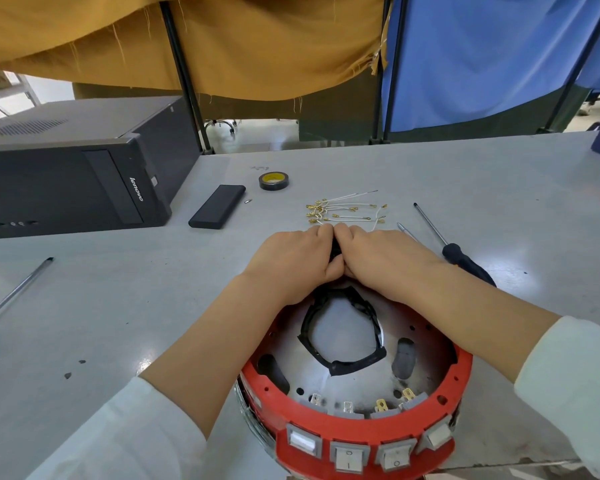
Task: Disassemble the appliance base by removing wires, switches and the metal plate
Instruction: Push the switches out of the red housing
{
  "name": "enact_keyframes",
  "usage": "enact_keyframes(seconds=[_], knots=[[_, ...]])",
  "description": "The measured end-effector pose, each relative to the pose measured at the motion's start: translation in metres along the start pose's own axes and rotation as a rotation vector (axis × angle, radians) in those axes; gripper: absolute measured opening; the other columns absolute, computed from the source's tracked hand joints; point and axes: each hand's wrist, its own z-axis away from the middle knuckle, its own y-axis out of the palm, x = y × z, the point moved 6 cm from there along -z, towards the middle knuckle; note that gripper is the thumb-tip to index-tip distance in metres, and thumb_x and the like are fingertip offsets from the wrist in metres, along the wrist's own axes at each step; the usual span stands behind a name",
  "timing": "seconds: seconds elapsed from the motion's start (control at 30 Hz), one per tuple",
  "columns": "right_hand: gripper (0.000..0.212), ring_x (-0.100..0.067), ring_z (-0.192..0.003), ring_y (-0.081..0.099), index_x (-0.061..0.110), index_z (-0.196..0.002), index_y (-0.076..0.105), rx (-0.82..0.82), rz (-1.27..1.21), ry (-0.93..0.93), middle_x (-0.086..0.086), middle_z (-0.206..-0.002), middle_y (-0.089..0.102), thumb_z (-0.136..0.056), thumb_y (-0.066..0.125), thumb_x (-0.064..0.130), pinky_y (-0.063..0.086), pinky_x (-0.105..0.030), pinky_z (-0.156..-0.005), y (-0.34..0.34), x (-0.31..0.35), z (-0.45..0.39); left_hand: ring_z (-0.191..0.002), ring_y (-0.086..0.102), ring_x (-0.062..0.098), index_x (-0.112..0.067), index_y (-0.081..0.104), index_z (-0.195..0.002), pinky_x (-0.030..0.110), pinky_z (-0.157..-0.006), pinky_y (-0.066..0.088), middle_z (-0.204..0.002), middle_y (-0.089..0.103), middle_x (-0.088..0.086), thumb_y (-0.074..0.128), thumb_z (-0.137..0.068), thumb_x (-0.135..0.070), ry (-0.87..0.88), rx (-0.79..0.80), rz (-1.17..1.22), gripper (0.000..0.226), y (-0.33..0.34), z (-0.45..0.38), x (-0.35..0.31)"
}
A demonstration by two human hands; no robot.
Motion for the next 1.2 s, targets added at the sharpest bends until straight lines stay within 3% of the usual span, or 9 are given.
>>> enact_keyframes(seconds=[0.3, 0.67, 0.8, 0.93, 1.07, 1.2], knots=[[0.011, -0.032, -0.081, 0.06, 0.014, -0.104, 0.031, 0.006, -0.004, -0.013, -0.009, -0.103, 0.052, -0.095, 0.034, 0.018, 0.03, -0.035, -0.056, 0.002, -0.001, -0.001, -0.087, 0.059, 0.027, -0.009, 0.04, -0.107, 0.031, -0.06, 0.031, -0.105, 0.054, 0.007, 0.022, -0.1, -0.042, 0.054, 0.012, -0.108, 0.038, 0.002, -0.001, -0.004], [0.008, -0.032, -0.082, 0.06, 0.018, -0.099, 0.027, 0.011, -0.032, -0.005, -0.009, -0.108, 0.053, -0.095, 0.033, 0.018, 0.031, -0.035, -0.057, 0.002, -0.003, 0.0, -0.086, 0.059, 0.028, -0.009, 0.04, -0.105, 0.032, -0.059, 0.031, -0.104, 0.055, 0.007, 0.026, -0.099, -0.043, 0.026, 0.003, -0.029, 0.037, 0.001, -0.002, -0.002], [0.013, -0.031, -0.079, 0.06, 0.019, -0.098, 0.026, -0.037, -0.076, 0.006, -0.006, -0.104, 0.057, -0.094, 0.036, 0.027, 0.029, -0.034, -0.055, -0.003, -0.003, 0.002, -0.083, 0.058, 0.028, -0.014, 0.039, -0.095, 0.032, -0.06, 0.032, -0.099, 0.059, 0.006, 0.037, -0.094, -0.047, -0.052, 0.031, 0.139, 0.033, 0.002, -0.003, 0.004], [0.046, -0.027, -0.084, 0.063, 0.017, -0.108, 0.032, -0.067, -0.026, 0.01, -0.002, -0.1, 0.059, -0.086, 0.049, 0.054, 0.026, -0.033, -0.053, -0.004, 0.001, 0.0, -0.073, 0.054, 0.023, -0.015, 0.051, -0.089, 0.032, -0.058, 0.037, -0.083, 0.061, 0.002, 0.053, -0.08, -0.051, -0.224, 0.068, 0.381, 0.037, 0.005, -0.003, 0.019], [0.043, -0.03, -0.082, 0.062, 0.013, -0.105, 0.036, -0.079, 0.016, -0.003, -0.007, -0.095, 0.062, -0.091, 0.044, 0.053, 0.027, -0.032, -0.054, -0.002, 0.002, -0.009, -0.071, 0.055, 0.021, -0.019, 0.055, -0.077, 0.031, -0.057, 0.041, -0.072, 0.059, -0.002, 0.059, -0.071, -0.047, -0.284, 0.068, 0.472, 0.03, 0.006, -0.003, 0.027], [0.037, -0.032, -0.078, 0.059, 0.016, -0.092, 0.025, -0.048, -0.021, 0.008, -0.009, -0.09, 0.064, -0.092, 0.043, 0.049, 0.019, -0.033, -0.047, 0.001, 0.001, -0.014, -0.061, 0.05, 0.018, -0.018, 0.06, -0.074, 0.027, -0.049, 0.035, -0.063, 0.056, -0.004, 0.061, -0.068, -0.045, -0.315, 0.034, 0.498, 0.028, 0.004, -0.002, 0.029]])
